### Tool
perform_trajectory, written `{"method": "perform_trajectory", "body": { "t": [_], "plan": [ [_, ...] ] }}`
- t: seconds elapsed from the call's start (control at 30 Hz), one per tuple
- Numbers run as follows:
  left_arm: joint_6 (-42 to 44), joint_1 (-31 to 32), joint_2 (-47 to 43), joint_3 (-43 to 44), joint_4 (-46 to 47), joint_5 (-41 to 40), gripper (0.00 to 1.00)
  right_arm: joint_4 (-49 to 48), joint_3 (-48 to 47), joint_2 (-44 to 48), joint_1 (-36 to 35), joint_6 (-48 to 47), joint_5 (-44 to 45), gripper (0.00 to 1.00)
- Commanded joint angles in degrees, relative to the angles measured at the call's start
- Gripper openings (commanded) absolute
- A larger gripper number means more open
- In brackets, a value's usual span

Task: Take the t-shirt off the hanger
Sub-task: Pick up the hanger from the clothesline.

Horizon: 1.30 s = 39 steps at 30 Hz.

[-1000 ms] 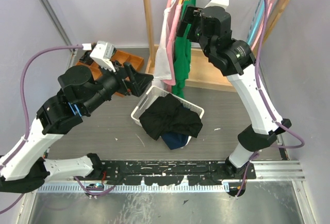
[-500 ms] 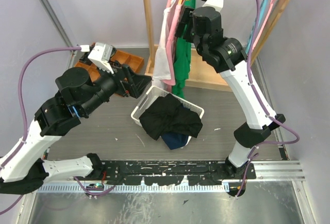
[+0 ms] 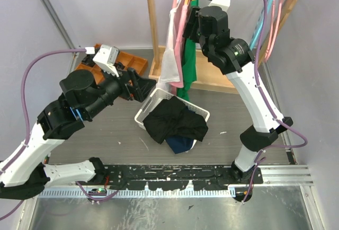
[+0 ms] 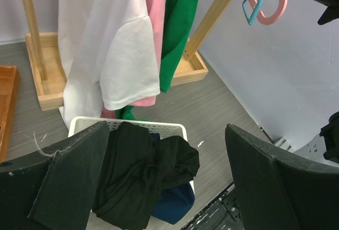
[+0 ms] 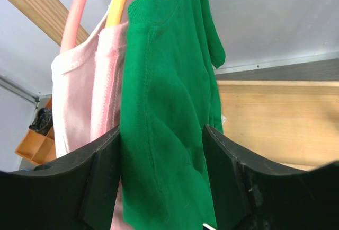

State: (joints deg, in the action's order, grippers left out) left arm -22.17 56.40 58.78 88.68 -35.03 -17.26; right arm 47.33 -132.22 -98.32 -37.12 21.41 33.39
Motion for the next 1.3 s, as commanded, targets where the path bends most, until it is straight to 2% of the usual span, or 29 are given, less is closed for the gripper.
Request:
{"method": "perform_trajectory", "body": {
  "t": [0.0, 0.77, 1.07, 1.27],
  "plan": [
    [1.2, -0.2, -0.8, -0.4, 1.2, -0.4, 0.98, -2.7, -3.9, -0.5, 0.0, -2.7, 1.3, 0.63],
    [2.1, -0.2, -0.5, -0.7, 2.0, -1.6, 0.98, -4.5, -6.6, -3.5, 2.7, -6.2, 0.8, 0.35],
    [2.0, -0.1, -0.5, -0.9, 2.4, -2.1, 0.98, -6.6, -6.3, -4.0, 3.1, -8.3, -0.4, 0.15],
    [2.0, -0.1, -0.6, -0.9, 2.7, -2.6, 0.98, -9.6, -5.3, -3.5, 3.1, -10.4, 0.6, 0.06]
  ]
}}
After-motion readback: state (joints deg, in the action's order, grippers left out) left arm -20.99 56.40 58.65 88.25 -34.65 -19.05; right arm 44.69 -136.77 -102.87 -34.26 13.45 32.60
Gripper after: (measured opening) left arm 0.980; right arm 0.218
